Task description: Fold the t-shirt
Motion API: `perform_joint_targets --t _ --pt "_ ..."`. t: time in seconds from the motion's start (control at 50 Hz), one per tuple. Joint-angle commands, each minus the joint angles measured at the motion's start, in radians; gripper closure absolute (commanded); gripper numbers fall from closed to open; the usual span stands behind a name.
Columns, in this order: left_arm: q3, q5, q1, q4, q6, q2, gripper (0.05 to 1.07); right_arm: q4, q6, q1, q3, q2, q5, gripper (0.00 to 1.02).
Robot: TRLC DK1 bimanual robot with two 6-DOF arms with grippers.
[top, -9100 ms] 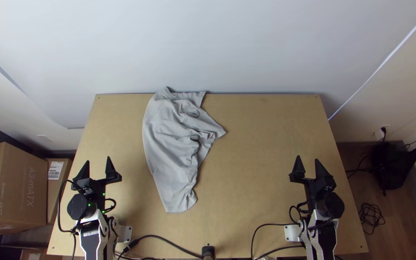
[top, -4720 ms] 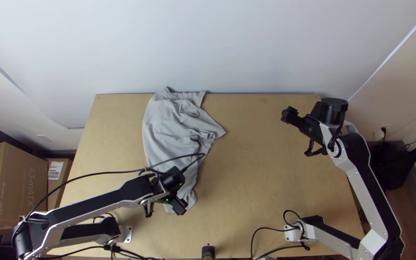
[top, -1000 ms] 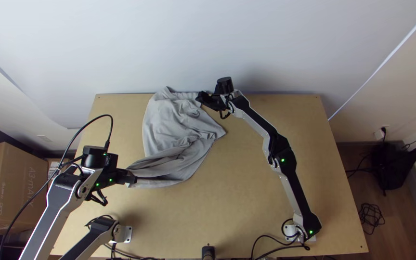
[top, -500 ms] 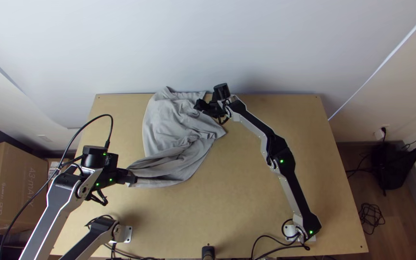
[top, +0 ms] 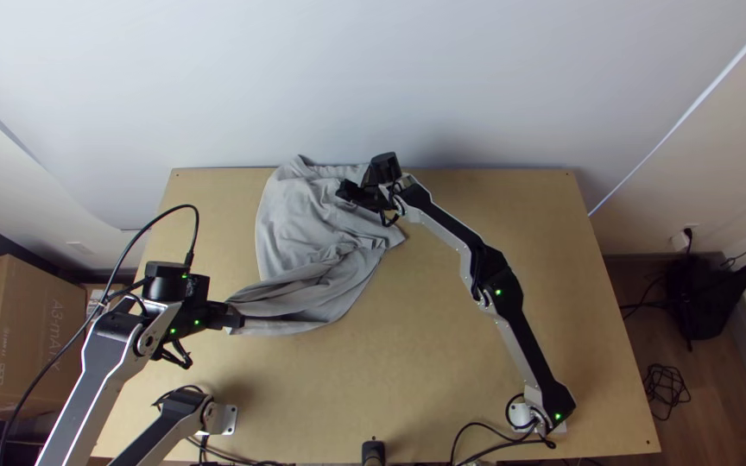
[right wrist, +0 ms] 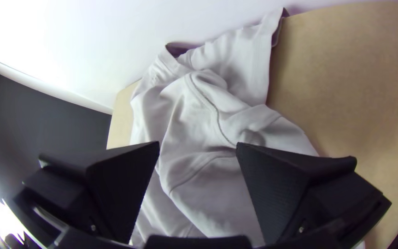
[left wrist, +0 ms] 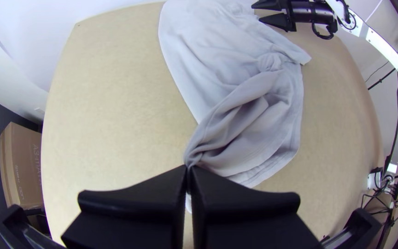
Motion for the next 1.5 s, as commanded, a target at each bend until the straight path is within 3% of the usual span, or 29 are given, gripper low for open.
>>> perform_joint_targets --t 0.0,0.36,0.54,0.78,0.88,0.92,1.08,1.18,1.48 --pt "-0.006 0.008 0.009 0.005 0.017 -0.016 1.04 0.005 -0.012 0.000 0.017 0.039 0.029 0.25" --pt "-0.005 0.010 0.010 0.005 0.022 -0.016 1.04 0.030 -0.028 0.003 0.049 0.099 0.033 0.26" --pt "-0.003 0.010 0.024 0.005 0.033 -0.021 1.04 0.033 -0.015 0.002 0.066 0.114 0.052 0.51" --pt "0.001 0.013 0.030 0.004 0.036 -0.024 1.04 -0.033 -0.026 0.005 0.077 0.120 0.053 0.51" --pt "0.003 0.013 0.030 0.004 0.036 -0.028 1.04 -0.030 -0.025 0.003 0.078 0.120 0.056 0.78" --pt "0.006 0.013 0.030 0.002 0.036 -0.030 1.04 -0.028 -0.025 0.003 0.080 0.122 0.058 0.83" --pt "0.011 0.011 0.030 -0.005 0.036 -0.044 1.04 -0.057 -0.028 0.006 0.084 0.123 0.059 0.84" --pt "0.011 0.011 0.035 -0.011 0.039 -0.051 1.04 -0.062 -0.026 0.006 0.084 0.123 0.062 0.99" --pt "0.027 0.011 0.044 -0.011 0.039 -0.059 1.04 -0.074 -0.045 0.006 0.034 0.080 0.062 0.99"
